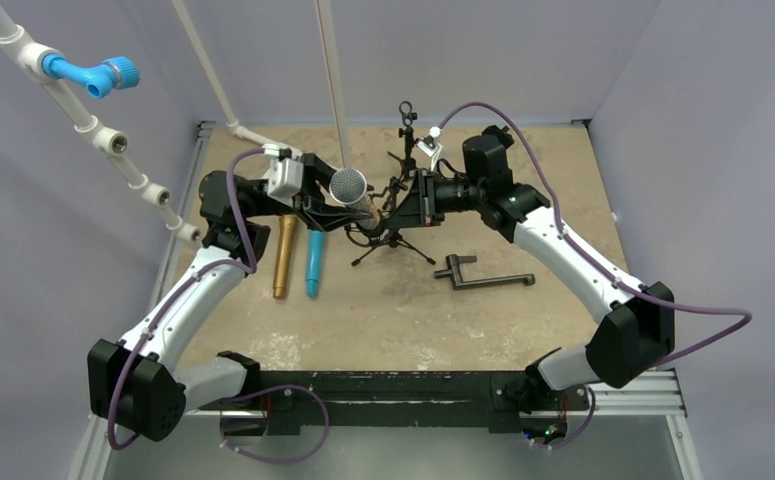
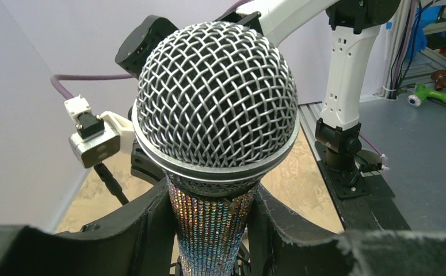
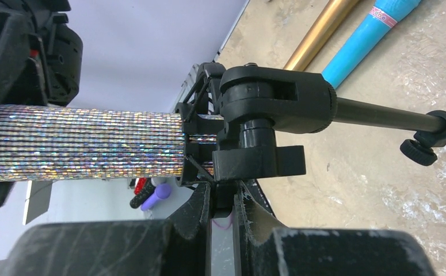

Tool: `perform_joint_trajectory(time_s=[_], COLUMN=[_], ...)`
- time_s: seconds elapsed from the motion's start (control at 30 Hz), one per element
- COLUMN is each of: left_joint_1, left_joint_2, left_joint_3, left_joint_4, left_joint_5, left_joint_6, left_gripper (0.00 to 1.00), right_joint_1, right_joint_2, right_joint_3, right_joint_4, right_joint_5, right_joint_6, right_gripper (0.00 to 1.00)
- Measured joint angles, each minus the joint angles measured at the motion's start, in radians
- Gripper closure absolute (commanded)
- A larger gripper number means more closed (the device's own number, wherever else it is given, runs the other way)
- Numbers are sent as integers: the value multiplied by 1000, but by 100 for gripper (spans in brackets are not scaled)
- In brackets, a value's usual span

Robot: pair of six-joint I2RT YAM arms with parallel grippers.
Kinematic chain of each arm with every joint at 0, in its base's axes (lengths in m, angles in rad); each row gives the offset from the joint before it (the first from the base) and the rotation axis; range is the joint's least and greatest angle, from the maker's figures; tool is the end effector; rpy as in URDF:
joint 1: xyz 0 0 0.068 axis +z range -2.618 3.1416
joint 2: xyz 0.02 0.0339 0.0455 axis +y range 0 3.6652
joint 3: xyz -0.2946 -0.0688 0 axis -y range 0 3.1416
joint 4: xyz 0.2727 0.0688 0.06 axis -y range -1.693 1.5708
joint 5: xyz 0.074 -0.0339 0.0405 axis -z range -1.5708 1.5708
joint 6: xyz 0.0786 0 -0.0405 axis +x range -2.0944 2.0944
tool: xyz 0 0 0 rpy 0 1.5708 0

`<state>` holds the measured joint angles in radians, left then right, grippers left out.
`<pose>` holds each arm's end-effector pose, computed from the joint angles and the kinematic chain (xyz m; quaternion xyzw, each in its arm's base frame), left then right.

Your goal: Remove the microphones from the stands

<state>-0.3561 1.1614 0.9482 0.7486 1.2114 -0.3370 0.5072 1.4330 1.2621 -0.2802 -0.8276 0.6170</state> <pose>0.2268 -0.1629 0.4366 0.4986 0.4021 -0.5076 0.5762 0.2979 0.2317 0.3626 -0.1706 0.7864 0.5474 0.2298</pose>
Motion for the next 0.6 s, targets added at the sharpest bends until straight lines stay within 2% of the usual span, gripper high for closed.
perform_joint_trajectory(time_s=[0.23,0.37,0.43,0.5,0.6], left_joint_1=[7,33,50,69,80], left_joint_2=[0,-4,-10,-16,-19], left_joint_3=[87,174,229,310,464], left_joint_4=[15,-55,-146,-323,-678], left_joint_5=[23,51,54,35,-60], left_joint_6=[-74,-121,-113,-50,119], left_gripper=[100,100,100,100,100], right_joint_1=[-10,-21,-33,-39,-43], right_joint_2=[-3,-8,-8,-8,-8], right_joint_3=[0,0,0,0,0], right_joint_4=[-4,-1,3,5,5], right_joint_5=[7,52,71,79,85], right_joint_6=[-9,-19,-26,-31,-38], right_gripper=[100,100,100,100,100])
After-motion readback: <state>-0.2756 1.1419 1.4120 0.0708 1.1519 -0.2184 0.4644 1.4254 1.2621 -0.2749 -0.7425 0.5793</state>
